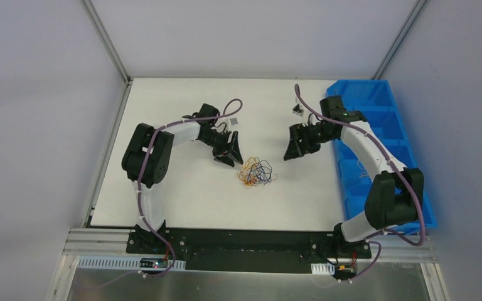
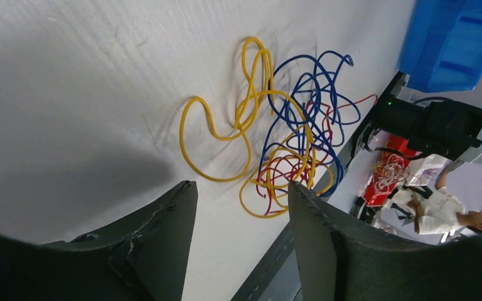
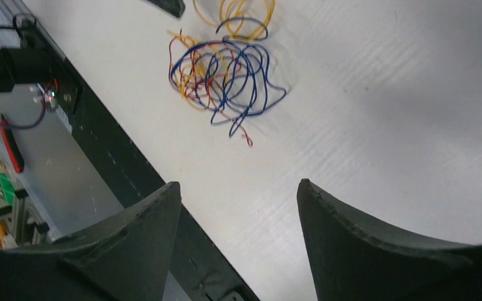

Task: Untangle the cables

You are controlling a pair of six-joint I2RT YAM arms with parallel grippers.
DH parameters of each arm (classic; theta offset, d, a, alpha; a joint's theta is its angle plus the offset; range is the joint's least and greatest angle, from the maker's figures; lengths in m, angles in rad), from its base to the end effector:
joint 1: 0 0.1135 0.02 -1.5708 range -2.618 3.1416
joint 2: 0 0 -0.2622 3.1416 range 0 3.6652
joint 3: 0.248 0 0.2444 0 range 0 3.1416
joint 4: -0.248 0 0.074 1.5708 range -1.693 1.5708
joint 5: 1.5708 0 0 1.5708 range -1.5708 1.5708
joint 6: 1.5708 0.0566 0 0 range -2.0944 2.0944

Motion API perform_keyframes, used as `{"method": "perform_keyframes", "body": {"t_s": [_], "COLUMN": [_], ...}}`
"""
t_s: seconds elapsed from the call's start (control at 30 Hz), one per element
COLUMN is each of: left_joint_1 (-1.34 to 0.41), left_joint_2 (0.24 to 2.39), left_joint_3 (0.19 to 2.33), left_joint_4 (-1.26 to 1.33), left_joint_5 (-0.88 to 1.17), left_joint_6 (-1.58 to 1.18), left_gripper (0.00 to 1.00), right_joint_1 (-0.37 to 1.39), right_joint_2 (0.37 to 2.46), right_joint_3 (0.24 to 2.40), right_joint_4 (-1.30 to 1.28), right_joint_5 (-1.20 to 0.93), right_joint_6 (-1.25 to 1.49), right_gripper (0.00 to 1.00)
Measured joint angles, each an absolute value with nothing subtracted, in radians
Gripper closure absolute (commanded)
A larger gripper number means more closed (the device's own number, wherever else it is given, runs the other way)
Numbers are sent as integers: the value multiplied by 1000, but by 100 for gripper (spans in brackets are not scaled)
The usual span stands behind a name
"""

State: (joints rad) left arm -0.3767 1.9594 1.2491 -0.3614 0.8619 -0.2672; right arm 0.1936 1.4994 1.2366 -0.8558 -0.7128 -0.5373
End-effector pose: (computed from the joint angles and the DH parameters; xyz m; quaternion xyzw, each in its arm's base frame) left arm 0.3479 -0.1838 0.1498 0.1512 0.8735 -0.4550 0.0848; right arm 0.2840 0.0934 0.2663 -0.3994 0.8250 0.2991 0.2651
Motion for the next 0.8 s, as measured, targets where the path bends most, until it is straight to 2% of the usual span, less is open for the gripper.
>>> {"method": "perform_keyframes", "body": {"t_s": [0.07,0.13,0.17,0.27,0.3,0.37,0.47,0.57,0.63,0.8], "left_joint_1": [-395,-410,-417,-427,-431,-431,-431,-430,-428,-395], "left_joint_2": [1981,1997,2002,2010,2014,2016,2012,1966,1895,1668], "left_joint_3": [1230,1206,1193,1161,1154,1147,1145,1126,1113,1152], "left_joint_4": [-310,-264,-240,-165,-150,-129,-105,-96,-116,-213], "left_joint_5": [868,884,894,908,906,904,902,884,874,847], "left_joint_6": [-323,-378,-410,-494,-514,-537,-565,-586,-587,-535], "left_gripper": [48,55,62,98,100,100,100,100,100,100], "right_joint_1": [237,284,309,373,392,420,447,457,457,461], "right_joint_2": [1536,1579,1600,1661,1684,1721,1766,1812,1834,1869], "right_joint_3": [1215,1196,1187,1161,1157,1151,1147,1147,1147,1203], "right_joint_4": [-762,-671,-629,-526,-497,-456,-411,-375,-375,-466], "right_joint_5": [-702,-683,-672,-641,-633,-616,-572,-501,-462,-361], "right_joint_6": [-438,-347,-308,-217,-195,-169,-143,-118,-115,-161], "right_gripper": [30,31,31,32,34,42,61,81,100,100]}}
